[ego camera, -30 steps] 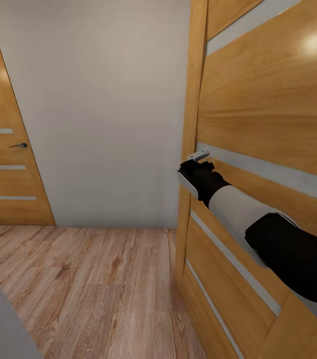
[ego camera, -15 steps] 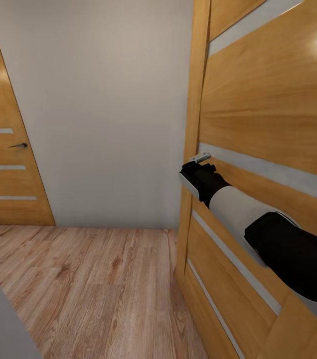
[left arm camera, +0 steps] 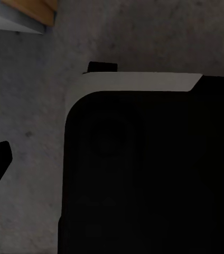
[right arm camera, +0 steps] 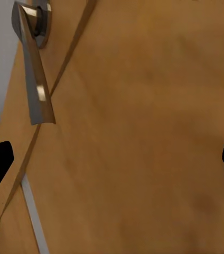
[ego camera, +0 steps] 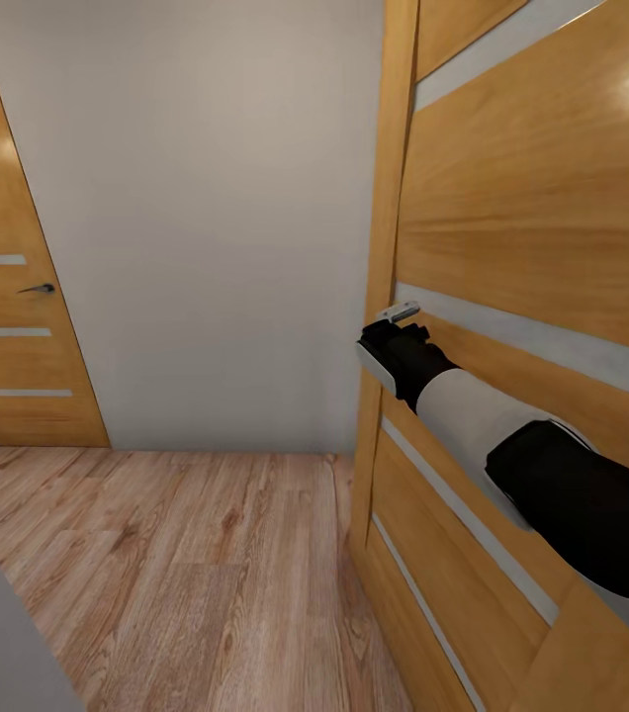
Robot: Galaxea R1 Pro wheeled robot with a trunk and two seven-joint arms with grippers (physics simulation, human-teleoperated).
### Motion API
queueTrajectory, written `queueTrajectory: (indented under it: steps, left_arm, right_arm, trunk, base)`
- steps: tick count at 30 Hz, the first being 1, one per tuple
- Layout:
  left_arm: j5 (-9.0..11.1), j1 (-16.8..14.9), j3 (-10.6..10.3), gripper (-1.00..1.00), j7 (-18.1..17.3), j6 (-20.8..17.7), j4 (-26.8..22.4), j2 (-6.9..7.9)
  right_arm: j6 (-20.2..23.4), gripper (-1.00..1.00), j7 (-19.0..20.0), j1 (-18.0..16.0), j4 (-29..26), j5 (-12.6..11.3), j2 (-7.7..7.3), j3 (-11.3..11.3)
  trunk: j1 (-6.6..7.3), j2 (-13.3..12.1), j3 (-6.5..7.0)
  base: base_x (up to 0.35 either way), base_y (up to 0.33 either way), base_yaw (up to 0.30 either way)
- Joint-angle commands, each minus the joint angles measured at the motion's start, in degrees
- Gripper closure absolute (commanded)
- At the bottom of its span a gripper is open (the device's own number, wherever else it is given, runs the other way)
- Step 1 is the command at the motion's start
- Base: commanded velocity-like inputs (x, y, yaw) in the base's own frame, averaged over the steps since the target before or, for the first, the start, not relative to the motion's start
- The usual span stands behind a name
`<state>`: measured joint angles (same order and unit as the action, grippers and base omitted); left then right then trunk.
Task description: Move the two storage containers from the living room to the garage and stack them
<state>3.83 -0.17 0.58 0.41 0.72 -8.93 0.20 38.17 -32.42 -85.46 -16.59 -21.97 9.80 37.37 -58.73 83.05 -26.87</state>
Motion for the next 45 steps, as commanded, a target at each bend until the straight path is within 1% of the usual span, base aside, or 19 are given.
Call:
queueTrajectory:
  steps: [1, 5, 22, 23, 24, 27, 28, 31, 37, 45]
  left_arm:
    - [0.42, 0.00, 0.03, -1.00, 0.05, 0.07, -0.03, 0.01]
    - [0.40, 0.00, 0.03, -1.00, 0.03, 0.07, -0.03, 0.03]
    - [0.39, 0.00, 0.06, -1.00, 0.03, 0.07, -0.03, -0.03]
    - [0.39, 0.00, 0.05, -1.00, 0.04, 0.07, -0.03, -0.03]
    - [0.39, 0.00, 0.04, -1.00, 0.04, 0.07, -0.03, -0.03]
    - [0.39, 0.00, 0.04, -1.00, 0.03, 0.07, -0.03, -0.03]
    - [0.41, 0.00, 0.03, -1.00, 0.03, 0.07, -0.03, 0.00]
    - [0.40, 0.00, 0.03, -1.00, 0.03, 0.07, -0.03, -0.01]
    - [0.39, 0.00, 0.03, -1.00, 0.03, 0.07, -0.03, 0.04]
    - [0.39, 0.00, 0.03, -1.00, 0.03, 0.07, -0.03, 0.05]
  right_arm:
    - [0.68, -1.00, -0.56, -0.06, -0.02, 0.17, -0.10, 0.51]
    - [0.68, -1.00, -0.55, -0.06, -0.02, 0.32, 0.20, 0.51]
    - [0.75, -1.00, -0.62, -0.06, -0.03, 0.47, 0.20, 0.52]
    - [0.72, -1.00, -0.62, -0.06, -0.02, 0.46, 0.07, 0.49]
    - [0.70, -1.00, -0.62, -0.06, -0.02, 0.45, -0.64, 0.50]
    - [0.68, -1.00, -0.63, -0.06, -0.02, 0.44, -1.56, 0.48]
    - [0.68, -1.00, -0.63, -0.06, -0.02, 0.44, -2.10, 0.45]
    - [0.68, -1.00, -0.63, -0.06, -0.02, 0.44, -2.72, 0.45]
    - [0.64, -1.00, -0.63, -0.06, -0.02, 0.44, -3.05, 0.49]
    - [0.59, -1.00, -0.63, -0.06, -0.02, 0.44, -4.50, 0.43]
  trunk:
    - [0.00, 0.03, -0.06]
    - [0.00, 0.03, -0.06]
    - [0.00, 0.03, -0.06]
    - [0.00, 0.03, -0.06]
    - [0.00, 0.03, -0.06]
    - [0.00, 0.03, -0.06]
    - [0.00, 0.03, -0.06]
    - [0.00, 0.03, -0.06]
    - [0.00, 0.03, -0.06]
    - [0.00, 0.03, -0.06]
  base:
    - [0.000, 0.000, 0.000]
    - [0.000, 0.000, 0.000]
    - [0.000, 0.000, 0.000]
    - [0.000, 0.000, 0.000]
    - [0.000, 0.000, 0.000]
    - [0.000, 0.000, 0.000]
    - [0.000, 0.000, 0.000]
    - [0.000, 0.000, 0.000]
    - [0.000, 0.000, 0.000]
    - [0.000, 0.000, 0.000]
